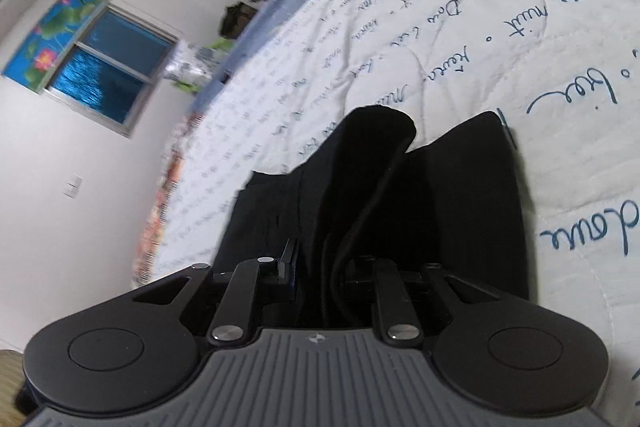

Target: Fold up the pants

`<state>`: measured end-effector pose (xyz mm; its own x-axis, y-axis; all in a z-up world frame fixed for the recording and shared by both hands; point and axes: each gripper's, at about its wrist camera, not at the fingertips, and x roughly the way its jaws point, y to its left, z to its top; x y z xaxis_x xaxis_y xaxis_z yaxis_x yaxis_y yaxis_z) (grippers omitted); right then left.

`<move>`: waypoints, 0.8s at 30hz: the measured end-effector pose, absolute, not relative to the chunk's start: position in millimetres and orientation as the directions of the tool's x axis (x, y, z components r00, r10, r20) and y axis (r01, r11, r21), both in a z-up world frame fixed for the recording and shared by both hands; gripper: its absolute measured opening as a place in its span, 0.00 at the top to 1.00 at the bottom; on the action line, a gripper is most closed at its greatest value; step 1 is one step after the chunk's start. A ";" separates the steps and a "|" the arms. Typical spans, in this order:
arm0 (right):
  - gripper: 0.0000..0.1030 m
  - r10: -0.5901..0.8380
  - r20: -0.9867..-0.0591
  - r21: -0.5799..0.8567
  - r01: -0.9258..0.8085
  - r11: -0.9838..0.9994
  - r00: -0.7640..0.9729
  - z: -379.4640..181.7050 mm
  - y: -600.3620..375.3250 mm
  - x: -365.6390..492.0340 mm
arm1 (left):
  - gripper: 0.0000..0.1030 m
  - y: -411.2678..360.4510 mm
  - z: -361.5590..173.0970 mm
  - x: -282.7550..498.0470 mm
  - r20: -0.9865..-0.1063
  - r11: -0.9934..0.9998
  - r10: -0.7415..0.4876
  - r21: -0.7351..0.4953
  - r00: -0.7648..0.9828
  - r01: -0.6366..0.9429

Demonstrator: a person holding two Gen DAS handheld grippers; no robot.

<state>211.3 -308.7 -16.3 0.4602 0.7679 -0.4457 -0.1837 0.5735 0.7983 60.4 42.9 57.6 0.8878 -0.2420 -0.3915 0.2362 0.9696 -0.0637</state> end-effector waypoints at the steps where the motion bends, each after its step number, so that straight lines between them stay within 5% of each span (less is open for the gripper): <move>1: 0.84 0.769 -0.443 0.791 -0.204 0.577 0.460 -10.4 -309.0 208.3 | 0.12 41.4 55.5 63.3 -0.394 0.969 -0.244 -0.063 0.886 0.239; 18: 0.78 0.727 -0.485 0.790 -0.112 0.603 0.486 -38.3 -354.9 198.7 | 0.10 2.7 39.5 75.4 -0.466 0.951 -0.271 0.003 0.842 0.308; 24: 0.69 0.709 -0.330 0.856 -0.120 0.503 0.623 -18.3 -388.2 148.3 | 0.09 16.6 22.7 73.0 -0.528 0.971 -0.214 -0.021 0.821 0.240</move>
<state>148.3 -388.2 -18.3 0.6233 0.7091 -0.3297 -0.1197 0.5032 0.8558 73.0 16.6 22.7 0.8215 -0.2143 -0.5285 0.2398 0.9706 -0.0207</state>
